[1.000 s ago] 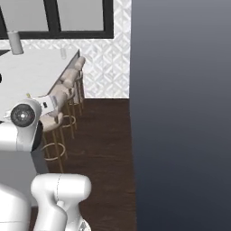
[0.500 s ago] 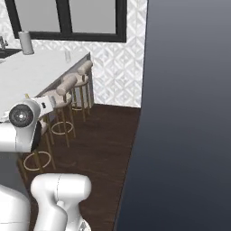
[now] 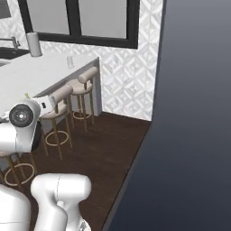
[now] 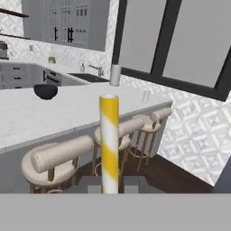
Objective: Take a straw from the drawer in front and place it inside the glass cup on the dining counter.
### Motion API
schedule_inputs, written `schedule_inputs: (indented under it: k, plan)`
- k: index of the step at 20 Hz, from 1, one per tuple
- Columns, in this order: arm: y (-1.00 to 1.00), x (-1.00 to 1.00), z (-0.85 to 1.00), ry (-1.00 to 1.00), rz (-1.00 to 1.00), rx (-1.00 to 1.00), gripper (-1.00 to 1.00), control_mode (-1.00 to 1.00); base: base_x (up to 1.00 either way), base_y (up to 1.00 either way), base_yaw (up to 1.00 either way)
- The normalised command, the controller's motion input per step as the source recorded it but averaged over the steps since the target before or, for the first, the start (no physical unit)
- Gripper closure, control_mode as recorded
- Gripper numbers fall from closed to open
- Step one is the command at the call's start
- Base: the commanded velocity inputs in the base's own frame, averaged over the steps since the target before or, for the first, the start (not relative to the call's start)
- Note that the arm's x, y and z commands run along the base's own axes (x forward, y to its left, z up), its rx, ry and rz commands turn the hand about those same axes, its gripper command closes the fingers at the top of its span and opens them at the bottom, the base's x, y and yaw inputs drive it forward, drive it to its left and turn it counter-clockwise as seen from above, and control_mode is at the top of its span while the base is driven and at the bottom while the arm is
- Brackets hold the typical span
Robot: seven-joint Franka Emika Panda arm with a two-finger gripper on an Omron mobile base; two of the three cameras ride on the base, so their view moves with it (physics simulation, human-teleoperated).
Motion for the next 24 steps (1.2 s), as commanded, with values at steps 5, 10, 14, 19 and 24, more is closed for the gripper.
schedule_inputs:
  k: [5, 10, 14, 19, 24]
  plan:
    - [0.00, 0.00, 0.00, 0.00, 0.00, 0.00, 1.00, 1.00, 1.00, -0.67, 0.36]
    - [0.00, 0.00, 0.00, 0.00, 0.00, 0.00, 1.00, 1.00, 1.00, -0.70, 0.37]
    - [0.00, 0.00, 0.00, 0.00, 0.00, 0.00, 1.00, 1.00, 0.99, -0.72, 0.38]
    - [0.00, 0.00, 0.00, 0.00, 0.00, 0.00, 1.00, 1.00, 0.95, -0.71, 0.38]
    - [0.00, 0.00, 0.00, 0.00, 0.00, 0.00, 1.00, 1.00, 0.91, -0.69, 0.38]
